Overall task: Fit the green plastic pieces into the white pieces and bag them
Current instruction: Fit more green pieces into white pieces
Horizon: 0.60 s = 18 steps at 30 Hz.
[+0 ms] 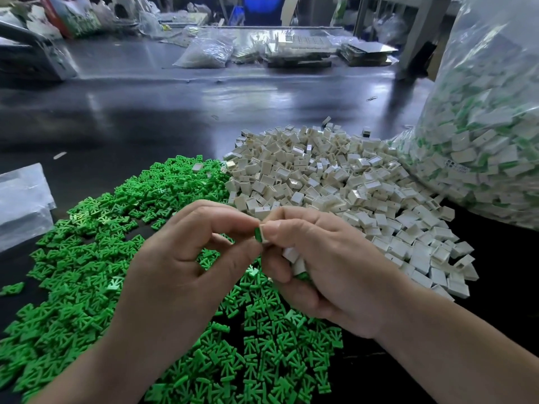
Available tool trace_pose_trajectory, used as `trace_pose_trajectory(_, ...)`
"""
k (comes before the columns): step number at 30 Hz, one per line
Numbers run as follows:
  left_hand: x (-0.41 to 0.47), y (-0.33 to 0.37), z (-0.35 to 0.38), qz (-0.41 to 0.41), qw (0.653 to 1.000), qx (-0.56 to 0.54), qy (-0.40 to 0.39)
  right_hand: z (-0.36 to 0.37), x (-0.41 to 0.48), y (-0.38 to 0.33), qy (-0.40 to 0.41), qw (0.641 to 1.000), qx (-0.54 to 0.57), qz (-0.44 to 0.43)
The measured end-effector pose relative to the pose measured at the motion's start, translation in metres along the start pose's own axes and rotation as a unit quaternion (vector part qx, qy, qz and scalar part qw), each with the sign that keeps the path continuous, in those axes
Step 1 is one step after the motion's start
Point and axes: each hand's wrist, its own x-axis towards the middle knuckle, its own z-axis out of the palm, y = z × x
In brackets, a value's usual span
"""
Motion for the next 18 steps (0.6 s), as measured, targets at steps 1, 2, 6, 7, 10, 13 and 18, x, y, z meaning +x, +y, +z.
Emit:
trace_pose_trajectory(1,-0.001,-0.005,0.002,0.001,1.000,0.021,0.007,0.000,0.000,0.000,-0.001,1.000,0.000,0.003)
trace_pose_trajectory(2,-0.001,-0.005,0.002,-0.001,0.999,0.031,0.012,0.000,0.001,0.001,-0.002,1.000,-0.001,0.004)
trace_pose_trajectory(6,-0.003,-0.005,0.004,0.009,0.996,0.078,0.030,-0.003,0.000,0.002,-0.001,1.000,-0.009,0.000)
trace_pose_trajectory(7,-0.004,-0.004,0.004,0.009,0.997,0.076,0.031,-0.002,0.000,0.003,-0.002,1.000,-0.005,-0.001)
trace_pose_trajectory(10,-0.003,0.001,0.005,0.025,0.995,0.087,0.035,-0.003,0.001,0.004,-0.017,0.999,0.036,0.005)
trace_pose_trajectory(13,-0.004,-0.004,0.004,0.034,0.991,0.120,0.042,-0.010,0.003,0.002,-0.064,0.988,0.139,-0.019)
trace_pose_trajectory(18,-0.003,-0.027,0.007,0.012,0.960,0.252,-0.122,-0.027,0.009,-0.008,-0.060,0.957,0.277,-0.058)
